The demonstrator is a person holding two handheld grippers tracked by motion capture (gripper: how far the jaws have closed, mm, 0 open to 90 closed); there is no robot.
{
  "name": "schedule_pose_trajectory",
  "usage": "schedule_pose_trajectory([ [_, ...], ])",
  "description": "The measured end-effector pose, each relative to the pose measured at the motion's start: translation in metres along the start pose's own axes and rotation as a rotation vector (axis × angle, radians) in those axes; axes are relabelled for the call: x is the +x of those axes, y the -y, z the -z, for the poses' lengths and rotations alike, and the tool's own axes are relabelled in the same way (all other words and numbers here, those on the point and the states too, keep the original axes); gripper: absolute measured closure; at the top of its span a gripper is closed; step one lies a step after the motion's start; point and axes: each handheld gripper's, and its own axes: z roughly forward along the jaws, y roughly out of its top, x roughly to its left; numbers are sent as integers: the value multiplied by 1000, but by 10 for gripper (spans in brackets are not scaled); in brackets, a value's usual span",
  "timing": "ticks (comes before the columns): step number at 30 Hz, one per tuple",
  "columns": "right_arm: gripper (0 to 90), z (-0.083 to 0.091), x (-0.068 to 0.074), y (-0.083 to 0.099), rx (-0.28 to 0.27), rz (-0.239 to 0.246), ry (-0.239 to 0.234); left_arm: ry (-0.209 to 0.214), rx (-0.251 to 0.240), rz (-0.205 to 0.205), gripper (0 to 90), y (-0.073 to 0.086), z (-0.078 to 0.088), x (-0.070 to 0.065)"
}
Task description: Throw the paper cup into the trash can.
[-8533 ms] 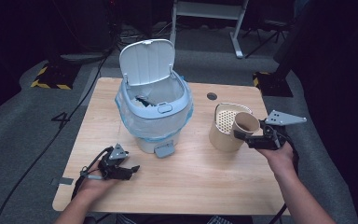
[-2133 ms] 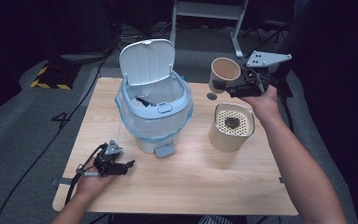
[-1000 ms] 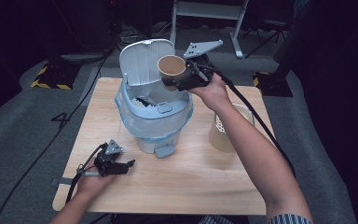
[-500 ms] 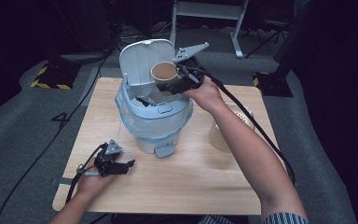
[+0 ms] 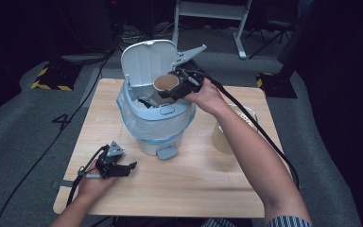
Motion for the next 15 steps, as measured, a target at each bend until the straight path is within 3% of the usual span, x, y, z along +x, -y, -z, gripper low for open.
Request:
schedule_pose_trajectory([
  [1, 0, 0, 0, 0, -1, -1, 8, 0, 0, -1, 249, 0, 0, 0],
  [11, 1, 12, 3, -3, -44, 12, 27, 0, -1, 2, 249, 0, 0, 0],
  [15, 3, 28, 6, -6, -62, 10, 60, 2, 0, 5, 249, 0, -1, 1],
])
